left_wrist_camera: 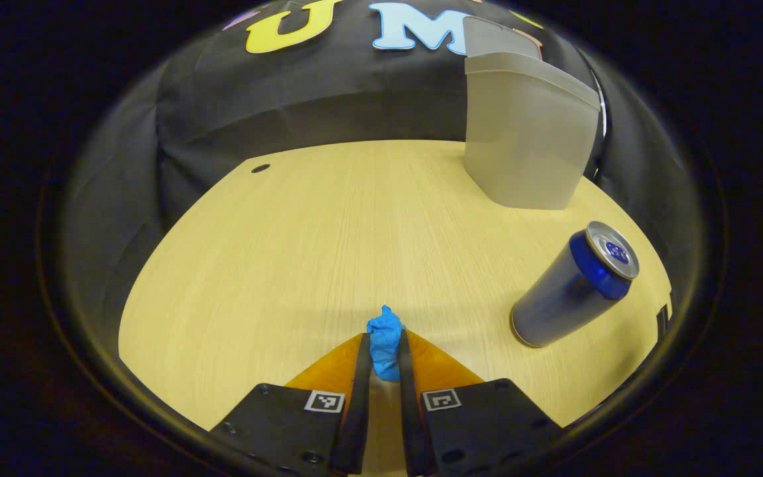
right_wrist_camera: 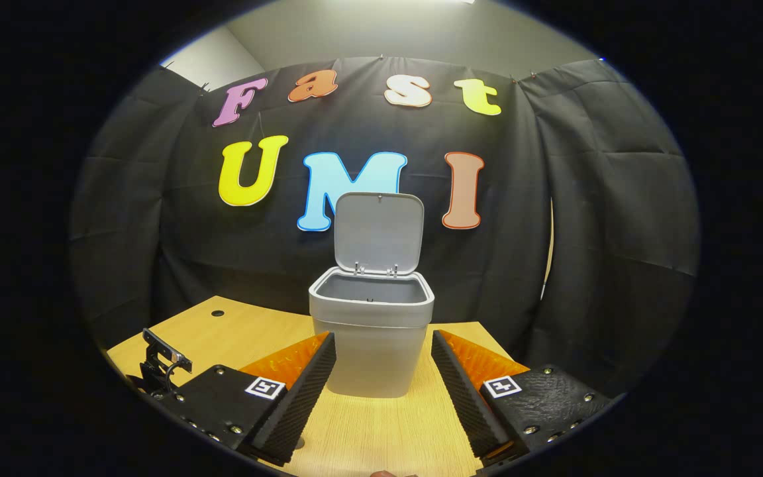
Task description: Press the lid of the desktop garbage bin to open it, pick up the crumpled paper on the desktop and throw it into the bin, then pick up the pop can on the desktop and drop it into the bin, and finally close the garbage bin lid.
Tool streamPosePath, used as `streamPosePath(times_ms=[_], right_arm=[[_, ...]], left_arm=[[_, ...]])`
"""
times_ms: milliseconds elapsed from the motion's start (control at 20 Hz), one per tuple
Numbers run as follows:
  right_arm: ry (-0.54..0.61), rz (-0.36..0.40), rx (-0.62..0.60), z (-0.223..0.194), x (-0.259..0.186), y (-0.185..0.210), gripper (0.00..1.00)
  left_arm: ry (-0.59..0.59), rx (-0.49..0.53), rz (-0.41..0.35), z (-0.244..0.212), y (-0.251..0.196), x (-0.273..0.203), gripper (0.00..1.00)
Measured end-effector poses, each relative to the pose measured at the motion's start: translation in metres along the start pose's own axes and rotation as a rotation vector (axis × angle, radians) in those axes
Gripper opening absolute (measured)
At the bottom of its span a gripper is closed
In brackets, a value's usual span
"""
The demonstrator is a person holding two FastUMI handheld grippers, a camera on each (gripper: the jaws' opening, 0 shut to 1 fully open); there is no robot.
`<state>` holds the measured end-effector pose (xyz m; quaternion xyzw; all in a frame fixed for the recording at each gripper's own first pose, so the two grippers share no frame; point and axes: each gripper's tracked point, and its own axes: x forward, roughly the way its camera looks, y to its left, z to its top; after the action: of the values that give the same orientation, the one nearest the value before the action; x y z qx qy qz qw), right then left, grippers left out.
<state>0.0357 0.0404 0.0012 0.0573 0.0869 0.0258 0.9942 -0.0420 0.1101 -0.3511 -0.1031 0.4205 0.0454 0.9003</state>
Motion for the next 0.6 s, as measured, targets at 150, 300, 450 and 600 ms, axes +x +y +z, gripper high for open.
streamPosePath(times_ms=[150, 300, 450, 600], right_arm=[[0.001, 0.009, 0.006, -0.001, 0.000, -0.001, 0.94], [-0.006, 0.018, -0.003, -0.001, 0.000, -0.003, 0.94], [-0.016, 0.027, -0.005, 0.000, -0.002, -0.005, 0.94], [-0.020, 0.032, -0.001, -0.001, -0.003, -0.009, 0.94]], left_arm=[[-0.027, -0.007, 0.021, 0.005, 0.003, -0.006, 0.19], [-0.070, 0.004, 0.014, 0.015, -0.003, -0.015, 0.19], [-0.108, 0.005, 0.005, 0.033, -0.010, -0.023, 0.19], [-0.141, -0.017, -0.009, 0.055, -0.018, -0.035, 0.16]])
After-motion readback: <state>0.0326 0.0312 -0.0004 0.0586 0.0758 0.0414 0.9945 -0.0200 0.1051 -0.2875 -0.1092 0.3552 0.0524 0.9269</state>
